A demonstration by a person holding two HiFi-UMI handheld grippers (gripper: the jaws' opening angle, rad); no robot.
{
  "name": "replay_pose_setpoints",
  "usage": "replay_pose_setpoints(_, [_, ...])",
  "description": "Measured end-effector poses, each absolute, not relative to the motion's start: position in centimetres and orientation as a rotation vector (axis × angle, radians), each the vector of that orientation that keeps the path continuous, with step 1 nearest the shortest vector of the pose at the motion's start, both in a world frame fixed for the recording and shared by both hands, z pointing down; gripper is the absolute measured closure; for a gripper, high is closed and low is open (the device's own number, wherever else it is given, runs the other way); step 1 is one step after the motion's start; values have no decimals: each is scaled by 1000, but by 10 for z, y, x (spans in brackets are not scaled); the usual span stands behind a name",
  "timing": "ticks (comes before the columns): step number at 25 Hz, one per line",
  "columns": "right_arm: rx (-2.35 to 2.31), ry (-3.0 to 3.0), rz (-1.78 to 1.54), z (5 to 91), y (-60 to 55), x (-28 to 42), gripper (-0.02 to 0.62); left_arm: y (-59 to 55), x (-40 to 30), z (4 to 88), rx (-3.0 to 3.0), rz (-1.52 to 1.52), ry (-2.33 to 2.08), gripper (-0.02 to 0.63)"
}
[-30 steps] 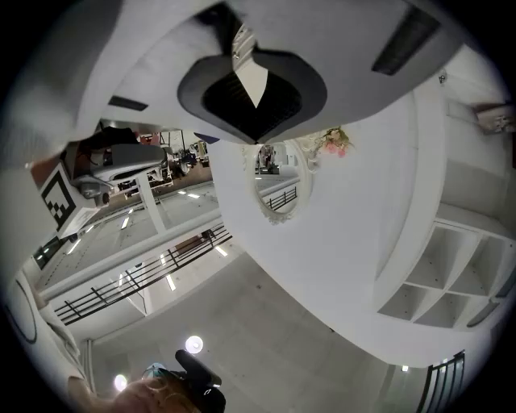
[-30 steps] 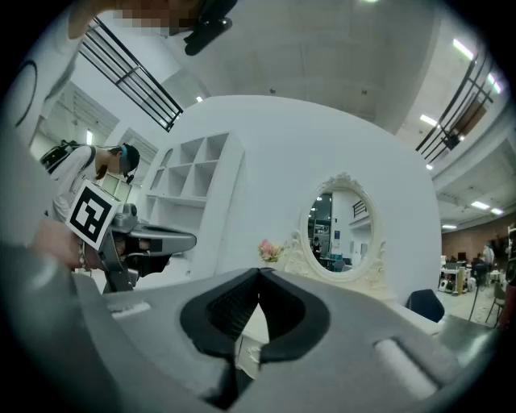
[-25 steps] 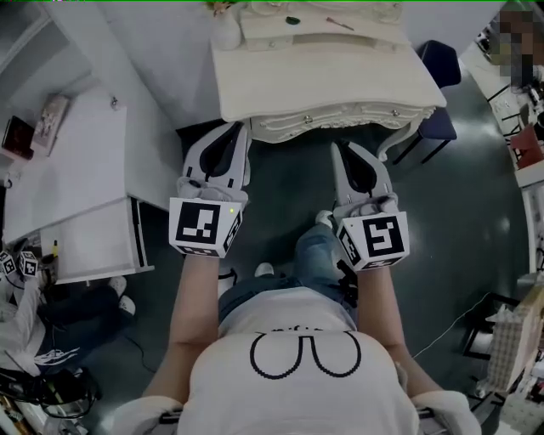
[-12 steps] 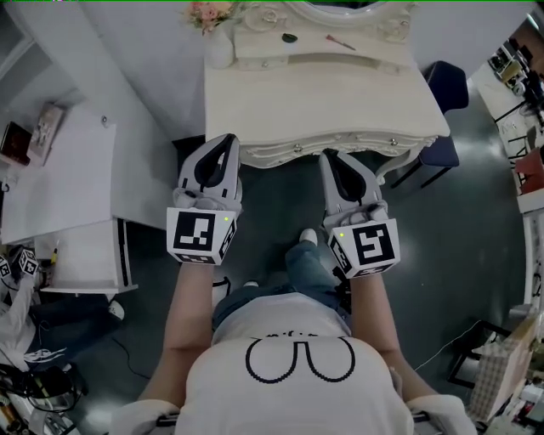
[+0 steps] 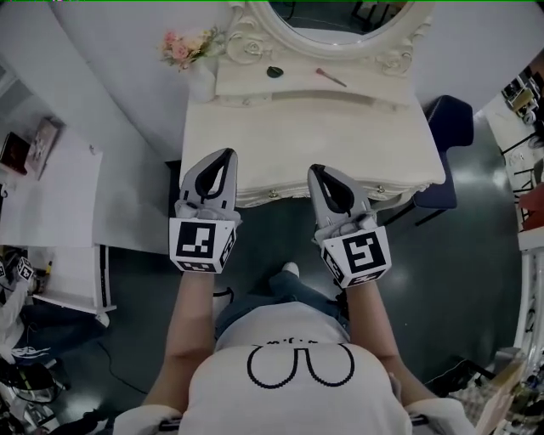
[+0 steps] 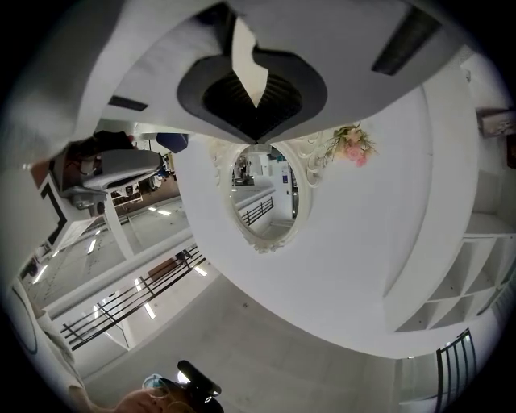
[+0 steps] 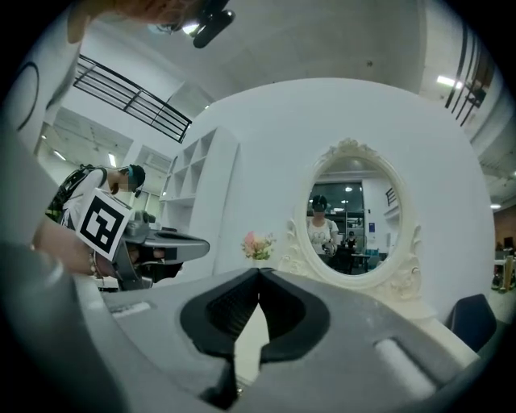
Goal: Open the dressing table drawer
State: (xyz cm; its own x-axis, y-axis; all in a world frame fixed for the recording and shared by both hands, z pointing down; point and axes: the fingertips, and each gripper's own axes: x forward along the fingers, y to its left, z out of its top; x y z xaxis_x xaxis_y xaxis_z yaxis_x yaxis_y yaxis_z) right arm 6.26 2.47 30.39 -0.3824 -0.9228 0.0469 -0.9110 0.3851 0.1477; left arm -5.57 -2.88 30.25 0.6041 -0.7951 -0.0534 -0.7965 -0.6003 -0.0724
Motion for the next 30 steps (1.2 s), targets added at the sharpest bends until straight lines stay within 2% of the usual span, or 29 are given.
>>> replay_pose_setpoints(10, [1571, -2546, -82, 318, -32, 131, 597, -85, -8, 320, -2681, -22, 1548, 607])
replay_pose_setpoints(13, [1548, -2551, -27, 332, -45, 138, 597, -97, -4, 329, -2702, 0, 1578, 607])
replay_pose_setpoints(18, [1538, -2552, 30, 348, -77, 146, 597, -132, 0, 358, -2713, -162, 1618, 607])
replay_pose_setpoints(30, [1525, -2471, 190, 402, -192, 167, 597, -244, 7, 439, -2790, -342, 1775, 607])
